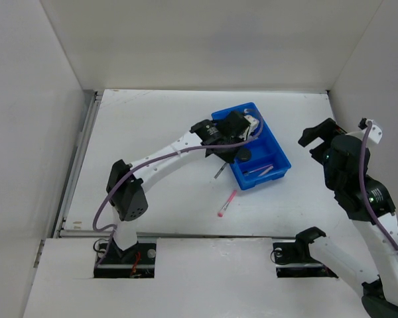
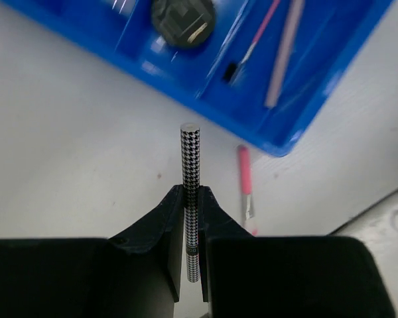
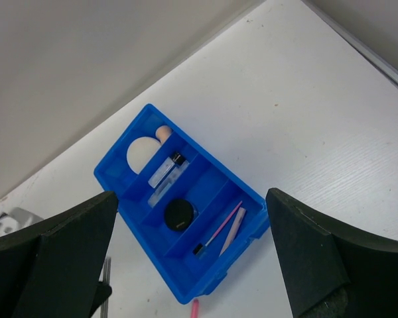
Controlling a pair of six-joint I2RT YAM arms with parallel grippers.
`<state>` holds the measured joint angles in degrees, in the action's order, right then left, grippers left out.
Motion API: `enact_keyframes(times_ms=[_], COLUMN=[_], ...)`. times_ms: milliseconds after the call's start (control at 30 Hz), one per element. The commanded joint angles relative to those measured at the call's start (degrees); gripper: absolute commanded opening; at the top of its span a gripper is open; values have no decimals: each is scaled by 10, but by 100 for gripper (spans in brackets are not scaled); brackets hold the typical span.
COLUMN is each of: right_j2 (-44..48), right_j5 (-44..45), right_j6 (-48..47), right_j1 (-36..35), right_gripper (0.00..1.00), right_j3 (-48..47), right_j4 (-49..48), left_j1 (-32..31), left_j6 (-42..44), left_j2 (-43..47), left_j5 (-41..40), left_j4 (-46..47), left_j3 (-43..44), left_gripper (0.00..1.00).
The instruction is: Organize the makeup
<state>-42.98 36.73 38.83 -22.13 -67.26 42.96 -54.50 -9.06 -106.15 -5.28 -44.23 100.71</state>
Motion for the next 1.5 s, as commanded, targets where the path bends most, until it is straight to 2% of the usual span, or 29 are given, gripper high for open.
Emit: enact_keyframes(times_ms=[0, 133, 300, 400, 500, 667, 700, 867, 933, 1000, 1033, 1100, 1133, 1167, 1200, 1233, 1267, 1300, 1467], right_j2=[24, 34, 40, 40, 40, 40, 40, 34, 29, 29, 29, 29, 24, 24, 24, 24, 19, 18, -2], right_j5=[16, 29, 47, 47, 47, 47, 47, 47, 41, 41, 41, 41, 41, 41, 41, 35, 28, 23, -10], right_j6=[6, 12, 12, 12, 12, 12, 12, 12, 12, 12, 12, 12, 12, 12, 12, 12, 12, 12, 12], right_j1=[2, 2, 2, 2, 2, 2, 2, 2, 2, 2, 2, 2, 2, 2, 2, 2, 2, 2, 2], right_gripper=[100, 100, 100, 100, 100, 100, 100, 100, 100, 100, 100, 100, 100, 100, 100, 100, 100, 100, 100], right_j3=[-2, -13, -13, -18, -18, -18, -18, -18, -18, -18, -18, -18, -18, -18, -18, -13, -7, -7, 6], right_j4=[-6, 21, 34, 34, 34, 34, 34, 34, 34, 34, 34, 34, 28, 28, 20, 13, 13, 5, -23], left_j1=[0, 0, 0, 0, 0, 0, 0, 0, 0, 0, 0, 0, 0, 0, 0, -7, -7, -15, -27], left_j6=[66, 71, 71, 71, 66, 66, 66, 61, 61, 54, 41, 29, 23, 14, 14, 6, 6, -2, -38], left_j2=[-48, -128, -181, -210, -247, -260, -260, -260, -243, -223, -192, -144, -86, -59, -33, 7, 24, 37, 45], left_j5=[118, 192, 251, 257, 257, 257, 257, 257, 251, 227, 216, 184, 176, 166, 145, 129, 129, 116, 130], left_j4=[15, 15, 63, 102, 102, 95, 95, 95, 88, 71, 56, 56, 71, 90, 97, 97, 105, 105, 116], left_j3=[102, 204, 250, 255, 300, 312, 312, 312, 312, 312, 312, 229, 183, 139, 54, -19, -20, -80, -173], left_gripper=[0, 0, 0, 0, 0, 0, 7, 71, 78, 76, 72, 61, 49, 45, 42, 40, 40, 40, 45])
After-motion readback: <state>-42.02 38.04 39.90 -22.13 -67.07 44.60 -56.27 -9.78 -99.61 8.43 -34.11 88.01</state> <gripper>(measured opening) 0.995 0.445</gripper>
